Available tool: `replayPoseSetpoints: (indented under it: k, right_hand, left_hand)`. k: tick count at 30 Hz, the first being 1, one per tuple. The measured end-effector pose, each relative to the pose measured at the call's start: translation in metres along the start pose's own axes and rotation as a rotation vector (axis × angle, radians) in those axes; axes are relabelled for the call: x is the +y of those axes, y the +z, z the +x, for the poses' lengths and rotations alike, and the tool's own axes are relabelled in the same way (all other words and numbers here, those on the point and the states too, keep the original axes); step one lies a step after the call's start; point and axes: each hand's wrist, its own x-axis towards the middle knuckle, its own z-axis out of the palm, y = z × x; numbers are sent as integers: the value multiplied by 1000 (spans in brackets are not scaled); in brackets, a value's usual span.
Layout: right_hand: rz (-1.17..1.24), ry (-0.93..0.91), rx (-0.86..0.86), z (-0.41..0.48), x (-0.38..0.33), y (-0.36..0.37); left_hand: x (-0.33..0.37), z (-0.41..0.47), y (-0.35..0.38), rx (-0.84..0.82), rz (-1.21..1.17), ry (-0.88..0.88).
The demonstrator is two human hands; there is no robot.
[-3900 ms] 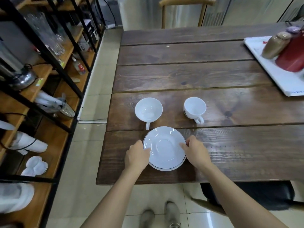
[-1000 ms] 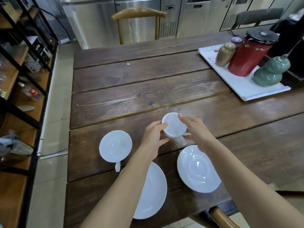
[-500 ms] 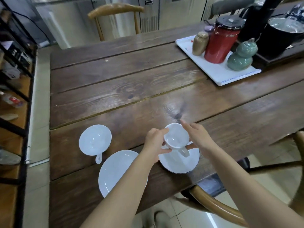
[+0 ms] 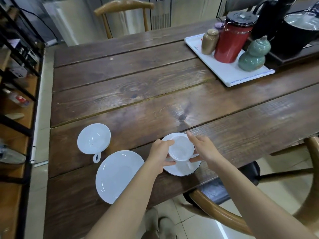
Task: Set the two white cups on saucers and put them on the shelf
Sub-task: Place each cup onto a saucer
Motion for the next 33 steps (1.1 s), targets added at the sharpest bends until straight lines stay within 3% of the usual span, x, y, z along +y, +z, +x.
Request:
replayPoseSetpoints:
  k: [4, 9, 12, 17, 20, 23, 26, 33]
  right_hand:
    - [-53, 7, -21, 3, 0, -2]
    - [-506, -130, 131, 15, -16, -13]
    - [-611, -200, 224, 23, -35, -12]
    - [-531, -411, 99, 26, -76, 29]
    - [-327, -348, -95, 34, -90, 74]
    - [-184, -256, -240, 41, -93, 123]
    - [-94, -141, -349, 41, -94, 165]
    - [0, 91, -536, 49, -85, 216]
  left_hand:
    - [0, 0, -1, -6, 3, -12]
    - [12, -1, -16, 6, 163, 48]
    - [24, -3, -40, 72, 213, 175]
    - [42, -8, -103, 375, 129, 430]
    - [46, -7, -147, 633, 58, 481]
    - [38, 3, -188, 777, 17, 406]
    - [28, 13, -213, 727, -67, 294]
    - [21, 18, -222, 416, -386, 90]
